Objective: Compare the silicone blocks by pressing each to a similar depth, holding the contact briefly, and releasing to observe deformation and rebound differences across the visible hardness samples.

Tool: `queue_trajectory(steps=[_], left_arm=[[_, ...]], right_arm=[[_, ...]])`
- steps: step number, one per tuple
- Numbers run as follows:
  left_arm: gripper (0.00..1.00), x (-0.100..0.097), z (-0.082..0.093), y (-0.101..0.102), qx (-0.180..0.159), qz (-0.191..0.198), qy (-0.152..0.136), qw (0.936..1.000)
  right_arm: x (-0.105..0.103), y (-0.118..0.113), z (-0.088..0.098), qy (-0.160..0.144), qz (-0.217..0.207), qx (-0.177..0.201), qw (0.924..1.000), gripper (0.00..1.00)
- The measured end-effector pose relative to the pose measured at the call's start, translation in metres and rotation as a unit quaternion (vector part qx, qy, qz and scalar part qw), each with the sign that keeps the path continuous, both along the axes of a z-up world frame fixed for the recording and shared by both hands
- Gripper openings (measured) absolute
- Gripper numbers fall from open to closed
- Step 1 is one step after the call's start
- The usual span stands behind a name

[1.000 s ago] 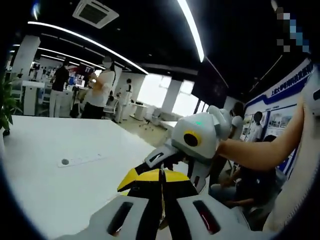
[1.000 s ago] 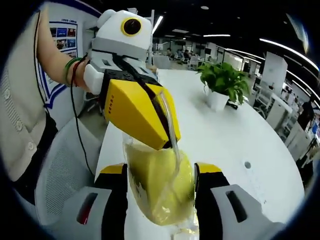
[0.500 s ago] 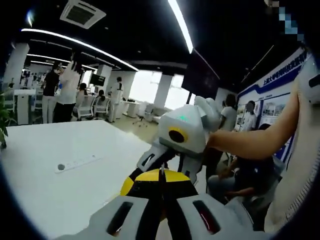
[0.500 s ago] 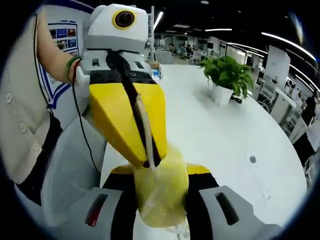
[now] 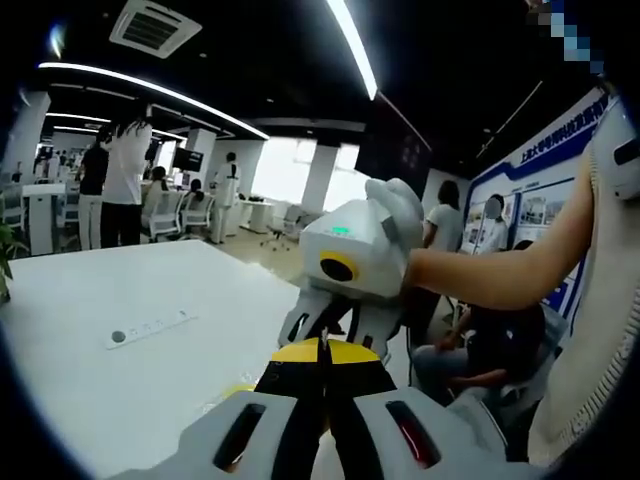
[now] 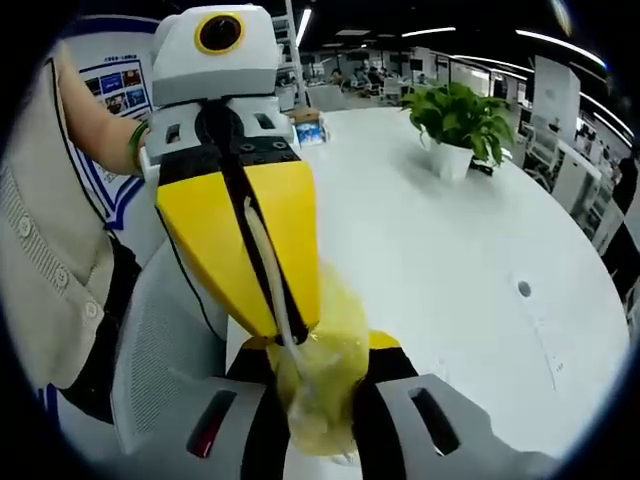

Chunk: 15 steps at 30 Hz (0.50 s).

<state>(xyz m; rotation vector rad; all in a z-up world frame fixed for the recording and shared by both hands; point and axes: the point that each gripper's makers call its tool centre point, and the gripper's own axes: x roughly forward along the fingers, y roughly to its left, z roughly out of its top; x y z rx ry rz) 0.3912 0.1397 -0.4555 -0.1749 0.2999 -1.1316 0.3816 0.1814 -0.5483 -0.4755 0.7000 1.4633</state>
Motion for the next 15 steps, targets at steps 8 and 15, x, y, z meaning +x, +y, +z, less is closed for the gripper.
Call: queue_trajectory(steps=[8, 15], left_arm=[[0.00, -0.0006, -0.0001, -0.0011, 0.000, -0.001, 0.000, 1.0000], [0.00, -0.0009, 0.0008, -0.0017, 0.000, -0.001, -0.001, 1.0000]], right_arm=[[-0.0008, -0.0025, -0.0008, 0.001, 0.001, -0.007, 1.0000, 0.10], [-0.0010, -0.0036, -0.0003, 0.000, 0.001, -0.010, 0.9999, 0.10]])
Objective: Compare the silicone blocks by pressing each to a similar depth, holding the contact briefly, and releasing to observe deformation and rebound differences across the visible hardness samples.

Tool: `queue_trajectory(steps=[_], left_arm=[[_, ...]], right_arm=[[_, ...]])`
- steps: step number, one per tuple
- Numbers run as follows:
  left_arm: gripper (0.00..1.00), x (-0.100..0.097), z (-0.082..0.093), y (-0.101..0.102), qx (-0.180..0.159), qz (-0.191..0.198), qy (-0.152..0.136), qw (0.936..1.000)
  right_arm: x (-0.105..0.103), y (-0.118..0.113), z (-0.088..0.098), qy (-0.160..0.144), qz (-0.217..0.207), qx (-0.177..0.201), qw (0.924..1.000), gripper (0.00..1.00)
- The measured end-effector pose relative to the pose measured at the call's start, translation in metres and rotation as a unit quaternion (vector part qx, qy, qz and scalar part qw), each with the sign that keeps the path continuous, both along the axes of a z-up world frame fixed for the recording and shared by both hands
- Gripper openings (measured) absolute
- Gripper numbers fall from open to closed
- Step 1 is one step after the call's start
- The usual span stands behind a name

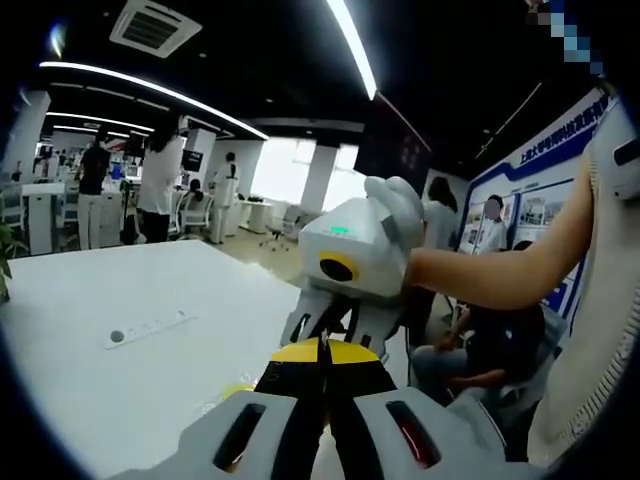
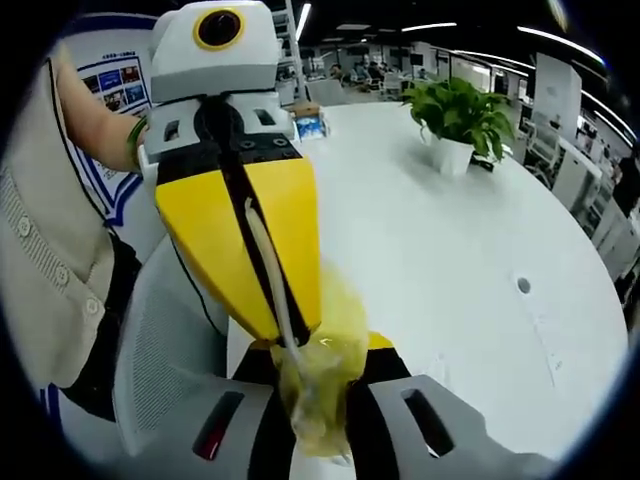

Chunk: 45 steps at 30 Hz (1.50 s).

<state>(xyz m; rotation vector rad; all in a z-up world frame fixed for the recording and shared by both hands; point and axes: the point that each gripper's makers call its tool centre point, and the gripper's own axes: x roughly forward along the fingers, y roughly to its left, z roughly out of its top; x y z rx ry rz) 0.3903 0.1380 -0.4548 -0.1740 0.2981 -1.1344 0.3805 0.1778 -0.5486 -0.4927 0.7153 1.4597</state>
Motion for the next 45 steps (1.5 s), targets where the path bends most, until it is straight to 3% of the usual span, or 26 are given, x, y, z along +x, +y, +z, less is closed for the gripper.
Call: queue_trajectory(steps=[45], left_arm=[[0.00, -0.0012, 0.0015, -0.0019, 0.011, -0.002, -0.011, 0.9999]], right_arm=[[0.0020, -0.0022, 0.0015, -0.016, 0.003, 0.000, 0.9999, 0.12]])
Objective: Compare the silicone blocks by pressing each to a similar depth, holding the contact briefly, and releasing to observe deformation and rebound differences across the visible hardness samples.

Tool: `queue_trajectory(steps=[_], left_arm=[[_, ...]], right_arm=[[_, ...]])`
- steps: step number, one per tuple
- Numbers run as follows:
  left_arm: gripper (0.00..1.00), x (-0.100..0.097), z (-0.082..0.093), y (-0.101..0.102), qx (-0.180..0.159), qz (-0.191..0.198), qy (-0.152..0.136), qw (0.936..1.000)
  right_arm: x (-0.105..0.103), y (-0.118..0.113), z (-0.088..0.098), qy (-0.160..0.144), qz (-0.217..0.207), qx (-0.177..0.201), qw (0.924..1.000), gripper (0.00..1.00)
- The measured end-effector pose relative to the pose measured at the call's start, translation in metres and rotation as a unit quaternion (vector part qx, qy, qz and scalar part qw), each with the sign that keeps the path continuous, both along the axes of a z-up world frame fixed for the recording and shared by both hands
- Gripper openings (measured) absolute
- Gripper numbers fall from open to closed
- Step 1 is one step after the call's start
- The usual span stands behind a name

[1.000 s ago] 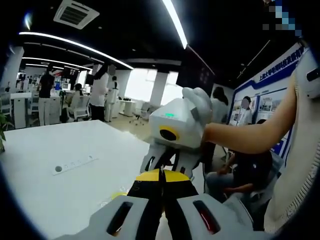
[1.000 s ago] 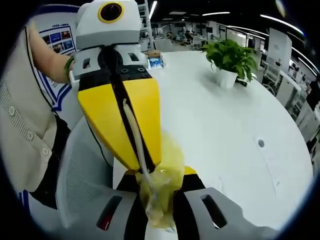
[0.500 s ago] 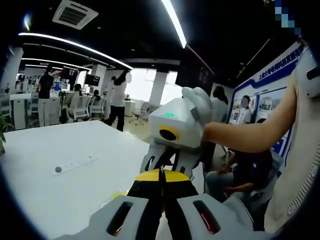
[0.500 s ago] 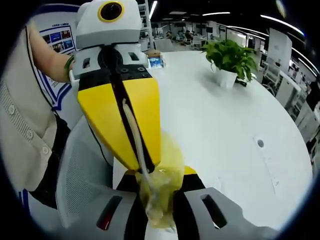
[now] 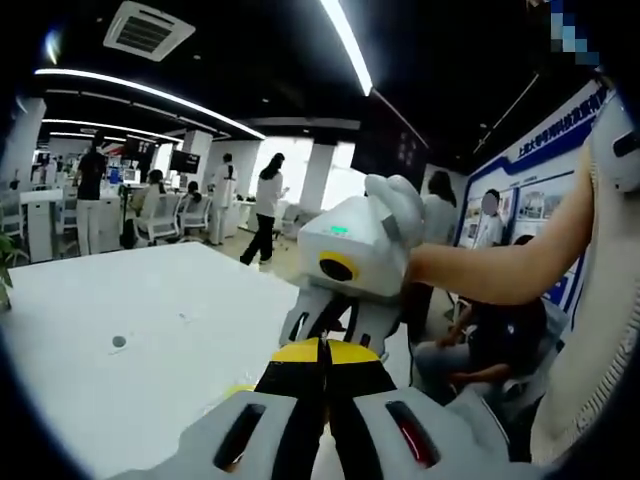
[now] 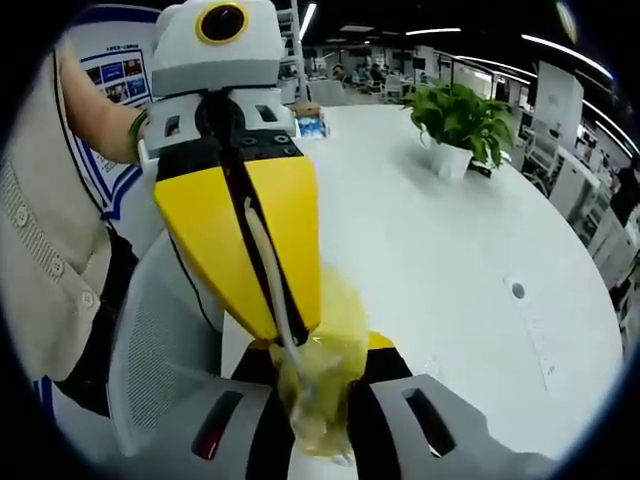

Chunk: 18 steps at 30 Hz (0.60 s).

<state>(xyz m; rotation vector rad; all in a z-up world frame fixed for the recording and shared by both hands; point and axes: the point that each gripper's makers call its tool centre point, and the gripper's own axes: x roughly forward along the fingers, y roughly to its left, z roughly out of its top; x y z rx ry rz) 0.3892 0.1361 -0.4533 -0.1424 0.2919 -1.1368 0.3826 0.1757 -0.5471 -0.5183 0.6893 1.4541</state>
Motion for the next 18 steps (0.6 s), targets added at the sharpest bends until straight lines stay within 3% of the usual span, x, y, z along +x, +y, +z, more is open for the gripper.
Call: queue_trajectory(steps=[18], left_arm=[[0.00, 0.0021, 0.0001, 0.0068, -0.002, 0.005, -0.001, 1.0000]], right_arm=[[0.0024, 0.0085, 0.0027, -0.036, 0.009, 0.027, 0.9989, 0.25]])
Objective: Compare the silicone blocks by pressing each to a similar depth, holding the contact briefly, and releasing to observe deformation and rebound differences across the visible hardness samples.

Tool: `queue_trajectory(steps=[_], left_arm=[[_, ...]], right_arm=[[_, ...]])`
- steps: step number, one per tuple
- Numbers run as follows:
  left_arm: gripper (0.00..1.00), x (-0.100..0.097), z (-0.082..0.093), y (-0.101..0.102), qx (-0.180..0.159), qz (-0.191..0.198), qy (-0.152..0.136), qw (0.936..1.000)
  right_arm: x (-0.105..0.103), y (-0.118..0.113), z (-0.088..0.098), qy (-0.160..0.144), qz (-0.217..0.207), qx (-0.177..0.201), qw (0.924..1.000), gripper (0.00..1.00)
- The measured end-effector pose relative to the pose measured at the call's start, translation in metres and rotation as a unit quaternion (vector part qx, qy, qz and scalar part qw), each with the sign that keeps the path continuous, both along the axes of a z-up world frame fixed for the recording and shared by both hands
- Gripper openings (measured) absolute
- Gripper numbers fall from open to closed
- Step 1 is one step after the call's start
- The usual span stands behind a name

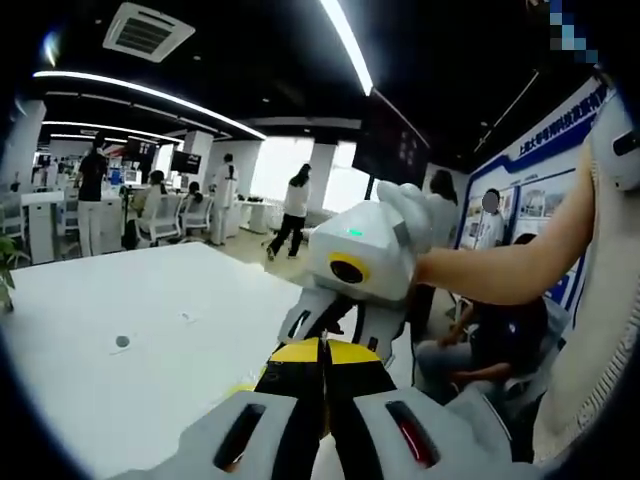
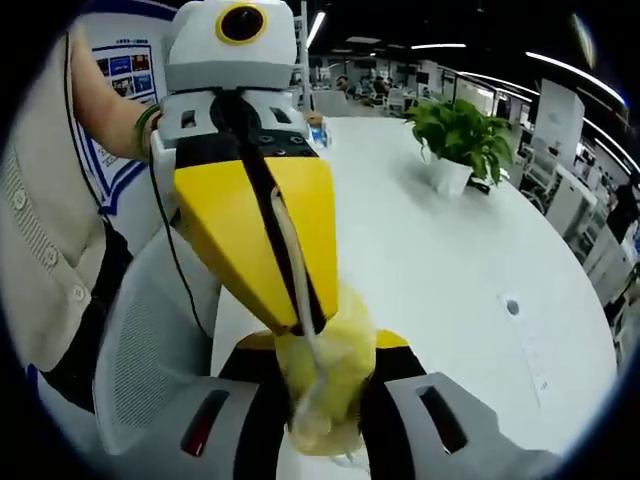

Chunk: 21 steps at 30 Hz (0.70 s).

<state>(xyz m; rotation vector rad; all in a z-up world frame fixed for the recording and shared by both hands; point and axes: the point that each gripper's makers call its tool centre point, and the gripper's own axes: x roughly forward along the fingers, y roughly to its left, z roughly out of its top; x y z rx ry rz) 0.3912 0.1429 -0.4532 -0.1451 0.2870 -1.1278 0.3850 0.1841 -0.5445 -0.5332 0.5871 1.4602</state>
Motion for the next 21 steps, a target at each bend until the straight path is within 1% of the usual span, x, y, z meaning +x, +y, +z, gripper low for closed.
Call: queue_trajectory(steps=[5, 8, 12, 15, 17, 18, 20, 21], left_arm=[[0.00, 0.000, 0.001, 0.001, -0.005, 0.001, 0.001, 1.0000], [0.00, 0.000, 0.001, 0.002, -0.006, 0.002, 0.001, 1.0000], [0.00, 0.001, 0.000, 0.003, -0.007, 0.004, 0.003, 1.0000], [0.00, 0.003, -0.001, 0.006, -0.016, 0.009, 0.010, 0.9998], [0.00, 0.005, 0.000, 0.008, -0.020, 0.013, 0.012, 0.9996], [0.00, 0.005, -0.001, 0.010, -0.023, 0.016, 0.015, 0.9995], [0.00, 0.007, -0.002, 0.012, -0.024, 0.019, 0.018, 0.9994], [0.00, 0.008, -0.002, 0.013, -0.025, 0.020, 0.020, 0.9993]], right_arm=[[0.001, 0.003, 0.002, -0.007, -0.001, 0.009, 0.9999, 0.33], [0.004, 0.004, 0.004, -0.020, -0.003, 0.014, 0.9997, 0.39], [0.007, 0.005, 0.009, -0.027, -0.009, 0.025, 0.9993, 0.45], [0.007, 0.006, 0.014, -0.028, -0.012, 0.034, 0.9990, 0.46], [0.009, 0.006, 0.018, -0.038, -0.014, 0.039, 0.9985, 0.47], [0.009, 0.006, 0.019, -0.036, -0.015, 0.040, 0.9984, 0.46], [0.009, 0.007, 0.024, -0.038, -0.018, 0.054, 0.9976, 0.48], [0.009, 0.007, 0.025, -0.036, -0.020, 0.054, 0.9977, 0.48]])
